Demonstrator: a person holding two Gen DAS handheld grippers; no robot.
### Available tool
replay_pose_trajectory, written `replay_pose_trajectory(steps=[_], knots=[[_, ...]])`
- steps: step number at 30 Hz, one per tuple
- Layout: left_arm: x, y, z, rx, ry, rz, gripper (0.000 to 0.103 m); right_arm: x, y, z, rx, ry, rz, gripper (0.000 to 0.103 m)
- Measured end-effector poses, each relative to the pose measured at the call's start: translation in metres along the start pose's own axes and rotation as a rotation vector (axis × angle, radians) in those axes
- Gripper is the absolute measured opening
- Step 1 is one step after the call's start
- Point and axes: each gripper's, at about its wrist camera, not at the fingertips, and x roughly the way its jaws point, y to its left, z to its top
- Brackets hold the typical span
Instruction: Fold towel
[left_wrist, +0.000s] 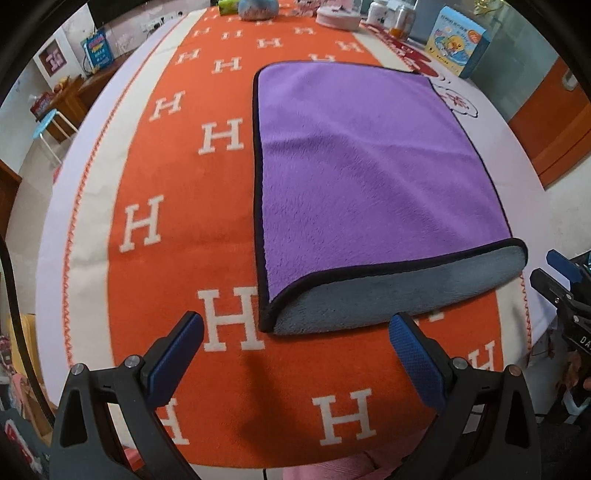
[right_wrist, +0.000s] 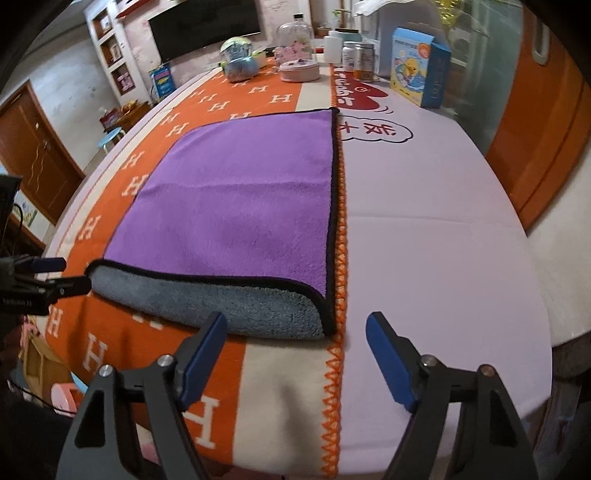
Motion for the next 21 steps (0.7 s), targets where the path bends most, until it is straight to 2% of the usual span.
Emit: replay_pose_trajectory(steps=[7,13,16,21], knots=[[0.021,0.011,0.0,-0.024,-0.001,-0.055,0.098,0.02,-0.009,-0.004,-0.02,0.013,0.018,0.063],[0.03,0.018,-0.002,-0.07,0.0,-0.097,0.084,0.024,-0.009,-0.004,-0.047,-0.012,0.038,0.059],[0.032,0.018,0.001,-0.083,0.006,-0.125,0.073,0.026,-0.007,-0.001,-0.072,-0.011,0.043,0.051],[0.032,0.014,0.002,-0.077,0.001,-0.131,0.061,0.027,-0.002,-0.001,-0.101,-0.009,0.053,0.042]])
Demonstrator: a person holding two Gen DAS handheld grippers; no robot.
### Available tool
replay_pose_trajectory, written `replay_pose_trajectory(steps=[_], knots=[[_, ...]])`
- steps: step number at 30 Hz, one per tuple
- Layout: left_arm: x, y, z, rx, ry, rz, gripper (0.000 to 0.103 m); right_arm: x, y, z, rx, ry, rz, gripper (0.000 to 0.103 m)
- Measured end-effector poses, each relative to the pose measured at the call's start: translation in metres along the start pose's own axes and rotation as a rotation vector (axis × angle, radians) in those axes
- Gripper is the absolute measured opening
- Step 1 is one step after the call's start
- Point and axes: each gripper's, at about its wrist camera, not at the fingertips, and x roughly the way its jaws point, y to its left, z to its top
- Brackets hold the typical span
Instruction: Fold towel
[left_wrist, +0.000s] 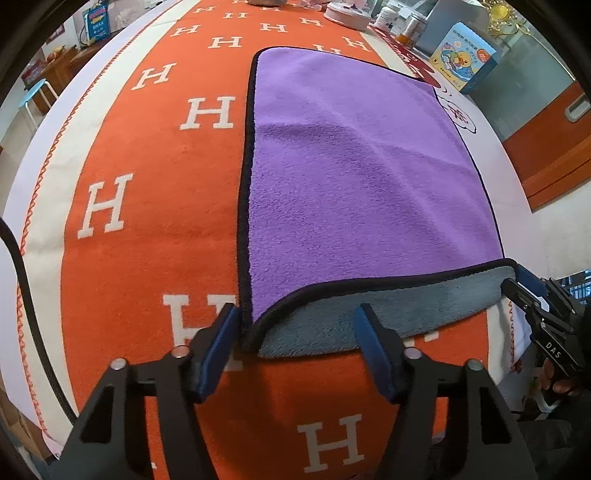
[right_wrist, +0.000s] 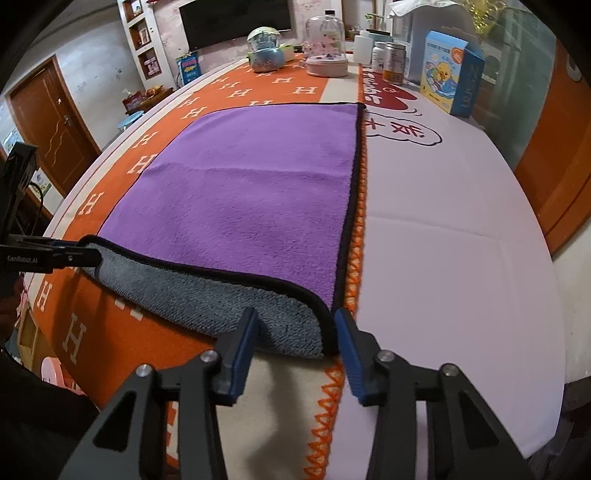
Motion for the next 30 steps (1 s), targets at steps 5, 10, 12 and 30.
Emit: replay_pose_trajectory(steps=[5,10,12,30], knots=[[-0.004,0.003,0.0,-0.02,-0.008,-0.011,0.042,-0.003,0.0,0.0,-0.01,-0.007,0.002,0.03],[-0.011,0.006,-0.003,-0.022,-0.028,-0.007,0.039,-0.007,0.0,0.002,-0.023,-0.016,0.0,0.019],[-0.014,0.006,-0.003,-0.018,-0.035,0.003,0.039,-0.009,-0.001,0.002,-0.028,-0.021,0.001,0.014],[-0.02,0.005,-0.002,0.022,-0.05,0.041,0.017,-0.021,-0.009,0.012,-0.006,-0.057,0.0,0.005]])
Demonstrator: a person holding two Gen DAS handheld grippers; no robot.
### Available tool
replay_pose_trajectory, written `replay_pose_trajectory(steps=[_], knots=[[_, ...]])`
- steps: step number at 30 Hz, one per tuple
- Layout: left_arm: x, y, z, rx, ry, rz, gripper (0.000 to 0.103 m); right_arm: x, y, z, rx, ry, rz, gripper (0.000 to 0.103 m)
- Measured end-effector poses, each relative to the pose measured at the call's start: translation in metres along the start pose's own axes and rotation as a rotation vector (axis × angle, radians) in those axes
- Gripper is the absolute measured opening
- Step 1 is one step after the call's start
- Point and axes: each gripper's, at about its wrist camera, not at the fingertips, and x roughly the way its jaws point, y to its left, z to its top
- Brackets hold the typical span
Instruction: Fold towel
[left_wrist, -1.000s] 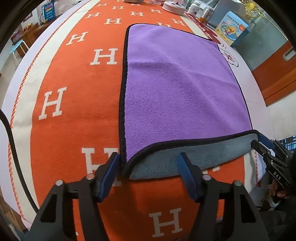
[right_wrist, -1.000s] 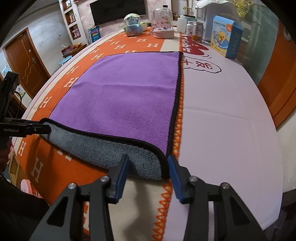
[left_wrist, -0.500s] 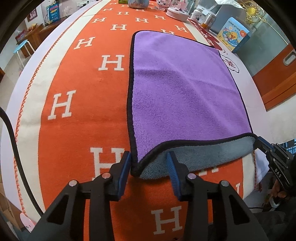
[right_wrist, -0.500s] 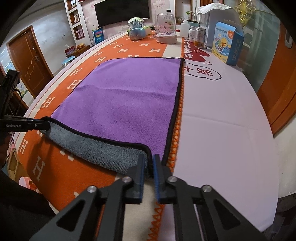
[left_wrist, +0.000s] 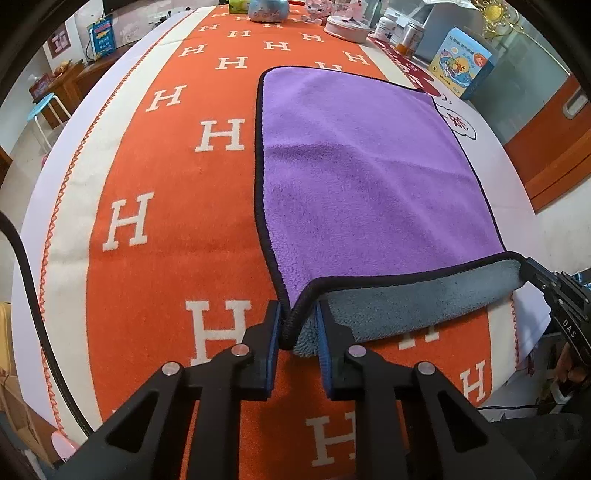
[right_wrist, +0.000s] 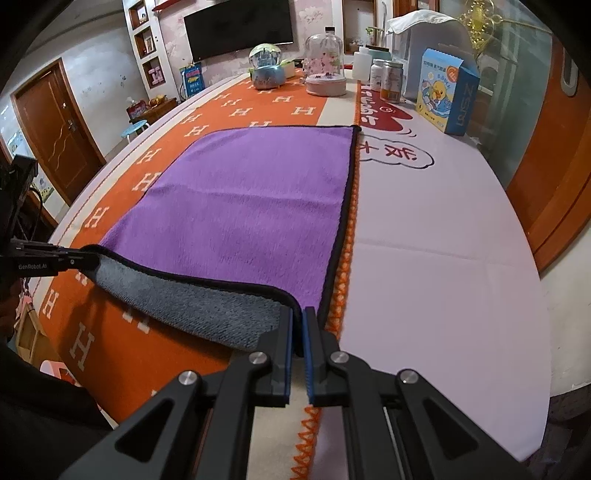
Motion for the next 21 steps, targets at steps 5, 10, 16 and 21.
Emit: replay_pose_trajectory(steps=[5,10,16,21], knots=[[-0.012,0.001,0.012,0.008,-0.014,0.008,0.017,-0.009,-0.001,0.014,-0.001,-0.032,0.005,0.005],[-0.028,0.0,0.031,0.02,-0.044,0.019,0.017,-0.019,0.0,0.034,-0.013,-0.074,-0.009,0.005],[-0.051,-0.007,0.063,0.055,-0.113,0.037,0.017,-0.027,-0.005,0.064,-0.026,-0.136,-0.023,0.005],[-0.063,-0.01,0.095,0.078,-0.17,0.049,0.017,-0.027,-0.011,0.091,-0.031,-0.188,-0.041,0.005]])
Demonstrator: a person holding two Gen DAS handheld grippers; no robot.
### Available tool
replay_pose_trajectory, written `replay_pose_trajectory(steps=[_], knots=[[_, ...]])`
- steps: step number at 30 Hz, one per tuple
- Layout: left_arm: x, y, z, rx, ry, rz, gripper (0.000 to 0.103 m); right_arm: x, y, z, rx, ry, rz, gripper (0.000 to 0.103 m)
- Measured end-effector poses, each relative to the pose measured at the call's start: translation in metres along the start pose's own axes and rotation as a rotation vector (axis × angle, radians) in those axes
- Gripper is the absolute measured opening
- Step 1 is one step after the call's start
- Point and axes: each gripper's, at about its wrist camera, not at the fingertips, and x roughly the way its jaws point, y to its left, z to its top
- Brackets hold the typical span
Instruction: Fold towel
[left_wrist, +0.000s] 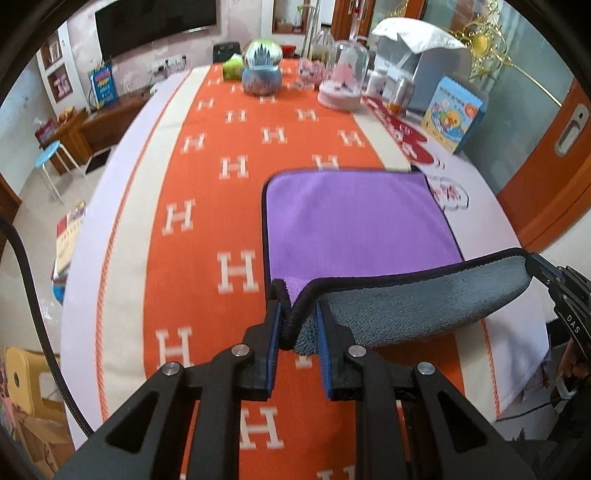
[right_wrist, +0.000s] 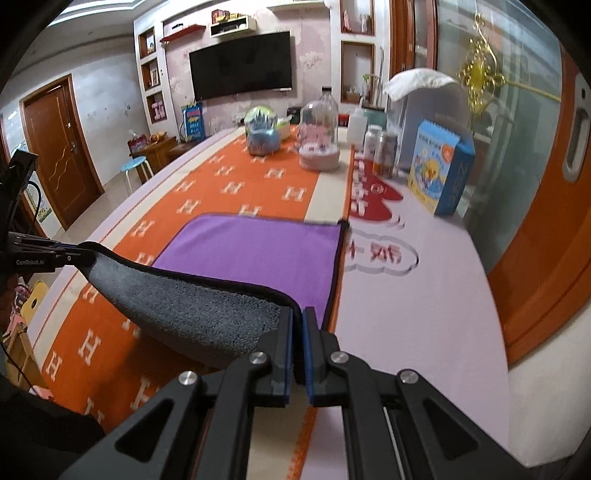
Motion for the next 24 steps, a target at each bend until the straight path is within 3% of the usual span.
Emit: replay_pose_trajectory(steps=[13,24], knots=[[0.027,0.005,0.076,0.004,-0.087,0.027,0.014,0.043,-0.016,0.063,-0.028,-0.097,-0.058,0.005],[0.085,0.018,0.11,-0.082,-0.111,0.026,0.013,0.104,-0.023,0.084,-0.047,-0.088,-0.102,0.005]])
